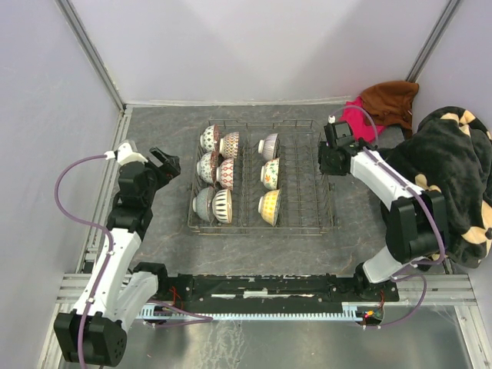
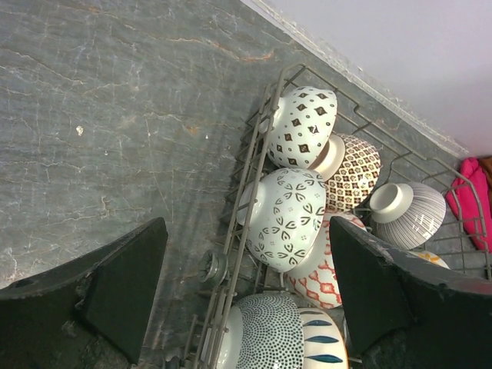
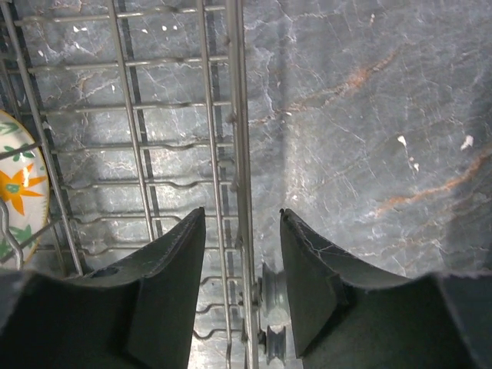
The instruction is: Unload the bowls from the dish rack
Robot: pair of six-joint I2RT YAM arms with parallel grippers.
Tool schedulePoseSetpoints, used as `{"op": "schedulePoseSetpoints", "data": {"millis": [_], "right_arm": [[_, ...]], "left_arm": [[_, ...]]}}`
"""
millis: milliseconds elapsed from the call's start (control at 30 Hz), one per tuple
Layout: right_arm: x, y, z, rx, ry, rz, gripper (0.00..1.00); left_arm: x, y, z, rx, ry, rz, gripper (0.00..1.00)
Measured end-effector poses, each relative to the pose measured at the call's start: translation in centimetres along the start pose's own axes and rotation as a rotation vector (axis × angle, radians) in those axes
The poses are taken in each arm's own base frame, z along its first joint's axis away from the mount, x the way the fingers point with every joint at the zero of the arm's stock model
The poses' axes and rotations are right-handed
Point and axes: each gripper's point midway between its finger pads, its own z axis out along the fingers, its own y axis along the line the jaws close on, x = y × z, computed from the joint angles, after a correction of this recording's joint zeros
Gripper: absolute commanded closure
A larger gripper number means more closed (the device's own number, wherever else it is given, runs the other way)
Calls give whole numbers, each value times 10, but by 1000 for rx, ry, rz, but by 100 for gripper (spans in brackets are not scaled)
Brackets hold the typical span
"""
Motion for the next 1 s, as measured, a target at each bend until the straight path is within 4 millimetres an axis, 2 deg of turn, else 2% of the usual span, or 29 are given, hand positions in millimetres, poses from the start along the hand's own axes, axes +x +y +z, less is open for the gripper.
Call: {"op": "schedulePoseSetpoints", "data": {"millis": [333,467,700,1000], "right_arm": [[1,12,22,-23,41,22,68],[2,12,25,-16,49,36,82],[3,9,25,4,47,48,98],[6,10,27,45,34,82,99]], "left_arm": [[9,5,3,-16,20,5,9],[14,9,4,-26,31,7,9],[27,15,7,-36,58,12,10],[29,18,9,-54,55,15,10]]}}
